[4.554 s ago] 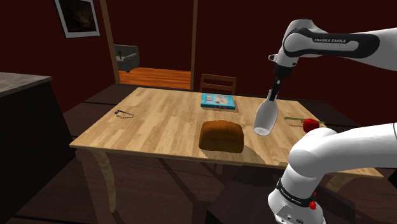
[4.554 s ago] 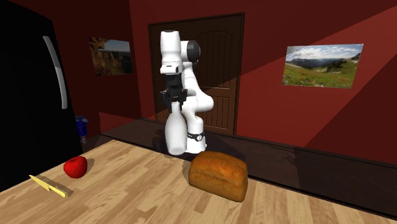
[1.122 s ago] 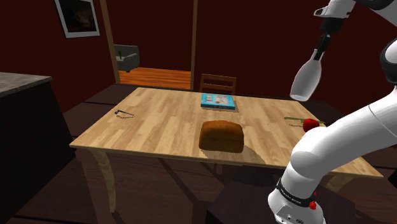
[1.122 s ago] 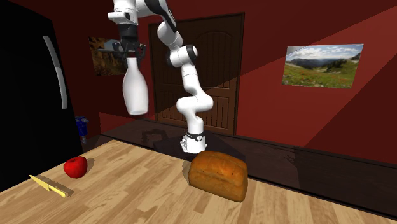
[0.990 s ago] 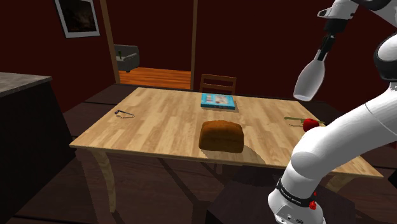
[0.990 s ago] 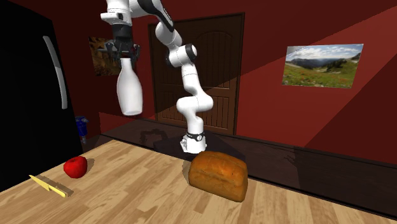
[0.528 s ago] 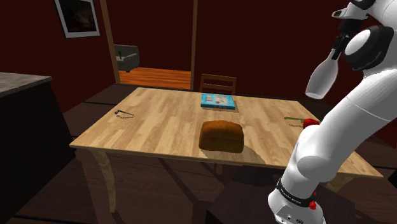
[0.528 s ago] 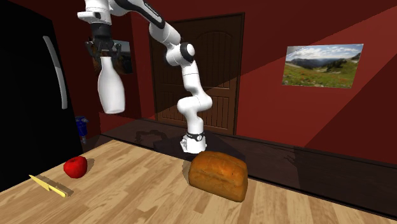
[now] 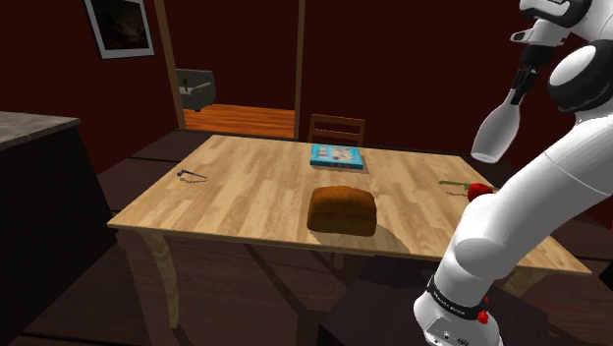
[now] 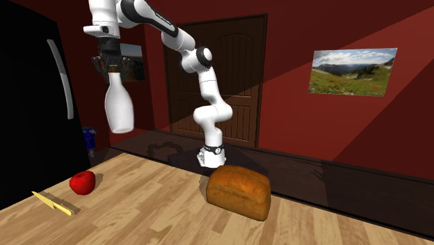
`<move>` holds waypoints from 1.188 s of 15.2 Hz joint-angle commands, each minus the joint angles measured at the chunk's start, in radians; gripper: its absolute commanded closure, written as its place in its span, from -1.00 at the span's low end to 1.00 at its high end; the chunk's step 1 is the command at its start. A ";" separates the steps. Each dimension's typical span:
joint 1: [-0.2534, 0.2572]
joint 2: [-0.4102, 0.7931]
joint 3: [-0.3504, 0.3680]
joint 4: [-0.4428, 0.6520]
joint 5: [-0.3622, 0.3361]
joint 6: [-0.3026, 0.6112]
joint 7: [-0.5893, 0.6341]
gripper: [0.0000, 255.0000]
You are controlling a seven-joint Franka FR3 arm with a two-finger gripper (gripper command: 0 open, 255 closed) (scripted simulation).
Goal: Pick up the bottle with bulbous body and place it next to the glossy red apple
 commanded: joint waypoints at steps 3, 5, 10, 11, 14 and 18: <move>-0.044 -0.043 0.052 -0.090 -0.028 0.054 0.025 1.00; -0.060 -0.062 0.069 -0.132 -0.040 0.079 0.035 1.00; -0.092 -0.101 0.096 -0.229 -0.065 0.142 0.057 1.00; -0.098 -0.108 0.099 -0.247 -0.070 0.155 0.060 1.00; -0.112 -0.126 0.107 -0.300 -0.082 0.192 0.070 1.00; -0.127 -0.146 0.109 -0.366 -0.098 0.241 0.081 1.00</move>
